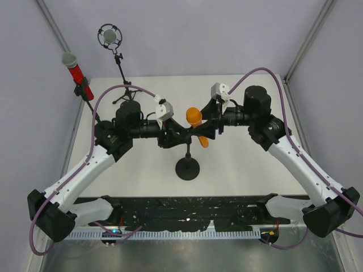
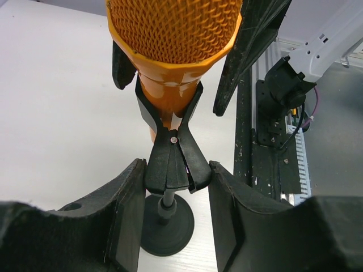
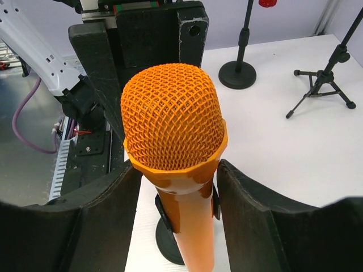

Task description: Remove the microphone from the stand

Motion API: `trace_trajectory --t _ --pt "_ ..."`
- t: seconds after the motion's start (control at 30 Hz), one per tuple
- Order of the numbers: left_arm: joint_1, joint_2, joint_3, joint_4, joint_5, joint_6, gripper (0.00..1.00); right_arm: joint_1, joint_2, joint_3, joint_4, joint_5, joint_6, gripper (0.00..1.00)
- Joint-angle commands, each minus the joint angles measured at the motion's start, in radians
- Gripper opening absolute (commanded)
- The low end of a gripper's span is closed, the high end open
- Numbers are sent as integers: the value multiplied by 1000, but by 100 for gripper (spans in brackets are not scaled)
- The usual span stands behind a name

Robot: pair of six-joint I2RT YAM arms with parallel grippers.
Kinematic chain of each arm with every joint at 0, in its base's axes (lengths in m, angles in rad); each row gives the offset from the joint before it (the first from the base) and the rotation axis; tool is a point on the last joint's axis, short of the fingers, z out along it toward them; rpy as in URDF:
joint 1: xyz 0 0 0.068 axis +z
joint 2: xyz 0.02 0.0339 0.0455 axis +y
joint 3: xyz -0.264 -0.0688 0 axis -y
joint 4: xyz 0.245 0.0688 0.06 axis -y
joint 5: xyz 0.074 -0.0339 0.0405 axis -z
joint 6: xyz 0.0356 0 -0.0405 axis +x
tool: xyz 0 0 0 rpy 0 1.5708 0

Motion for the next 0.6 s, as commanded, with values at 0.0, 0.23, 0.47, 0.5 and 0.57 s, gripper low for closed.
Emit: trace_trajectory --t 0.0,0.23,0.47,0.5,0.57 --pt "-3 -29 12 53 -4 -7 36 6 -22 4 54 -11 -6 59" --pt "6 -46 -8 56 13 3 37 7 -28 -6 74 3 8 50" --pt "9 -55 -13 65 72 -6 32 9 -30 -13 89 -1 17 41" --pt "12 -57 -14 69 78 -6 30 9 -30 -14 89 -4 17 40" --pt "14 -57 -17 74 79 -12 27 11 -32 -16 92 -17 18 38"
